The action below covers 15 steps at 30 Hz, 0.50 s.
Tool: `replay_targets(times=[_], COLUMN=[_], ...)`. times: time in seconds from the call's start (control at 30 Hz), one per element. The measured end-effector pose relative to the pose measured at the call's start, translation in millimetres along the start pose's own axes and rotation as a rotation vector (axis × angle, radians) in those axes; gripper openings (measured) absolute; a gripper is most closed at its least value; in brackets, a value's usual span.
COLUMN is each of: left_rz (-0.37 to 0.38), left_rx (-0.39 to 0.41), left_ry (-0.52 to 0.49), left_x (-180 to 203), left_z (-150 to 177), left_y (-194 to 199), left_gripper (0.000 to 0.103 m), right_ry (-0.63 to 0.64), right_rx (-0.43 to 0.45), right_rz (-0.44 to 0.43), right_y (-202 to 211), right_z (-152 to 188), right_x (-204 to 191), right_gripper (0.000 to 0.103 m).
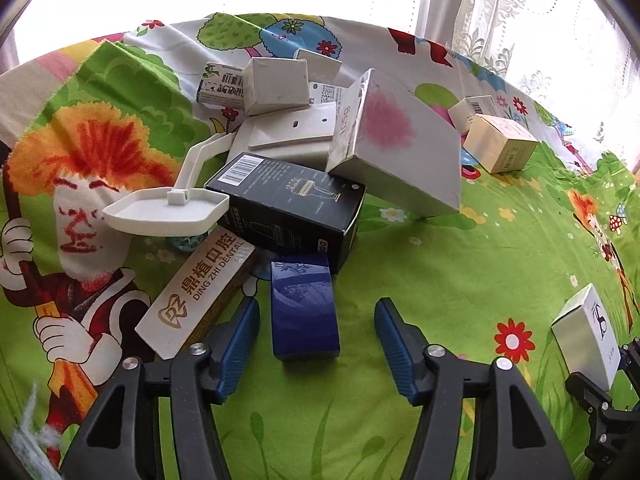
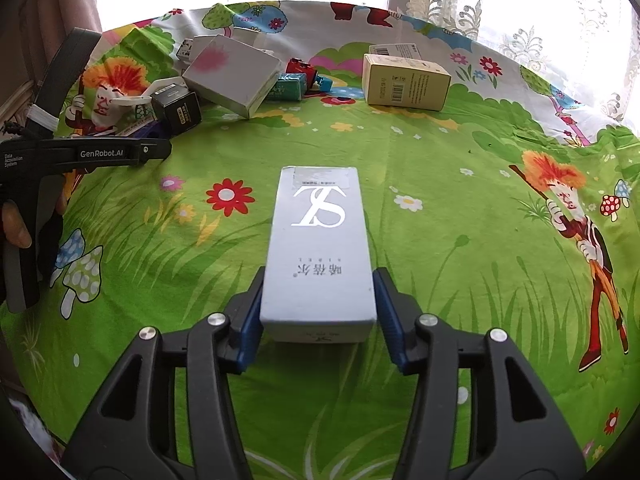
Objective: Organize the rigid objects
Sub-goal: 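Grasp the blue box with the left gripper while the right holds the white SL box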
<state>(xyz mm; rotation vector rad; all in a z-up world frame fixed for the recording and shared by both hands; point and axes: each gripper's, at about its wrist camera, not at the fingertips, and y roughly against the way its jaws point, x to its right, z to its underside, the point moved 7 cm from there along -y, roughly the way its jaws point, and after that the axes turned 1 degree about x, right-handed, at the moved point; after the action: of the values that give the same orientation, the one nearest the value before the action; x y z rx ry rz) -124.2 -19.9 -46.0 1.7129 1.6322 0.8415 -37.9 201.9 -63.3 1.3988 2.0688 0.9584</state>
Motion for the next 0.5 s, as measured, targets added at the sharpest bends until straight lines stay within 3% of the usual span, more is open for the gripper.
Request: replay_targets(times=[0.07, 0.37, 0.5], left_rz=[-0.016, 0.033, 0.035], left_rx=[0.009, 0.068, 0.094], left_ry=[-0.028, -0.023, -0.016], left_x=[4.8, 22.7, 26.3], left_z=[0.2, 69.2, 96.2], left_y=[2.3, 65.6, 88.4], left_gripper=[0.029, 0.029, 0.029], right_ry=[0.0, -0.004, -0.021], right_rx=[0.0, 0.001, 0.005], right_rz=[0.0, -0.002, 0.01], right_y=[0.1, 0.9, 1.6], right_z=[0.1, -0.8, -0.8], right_x=[-0.1, 0.2, 4.1], right_gripper=[0.055, 0.055, 0.046])
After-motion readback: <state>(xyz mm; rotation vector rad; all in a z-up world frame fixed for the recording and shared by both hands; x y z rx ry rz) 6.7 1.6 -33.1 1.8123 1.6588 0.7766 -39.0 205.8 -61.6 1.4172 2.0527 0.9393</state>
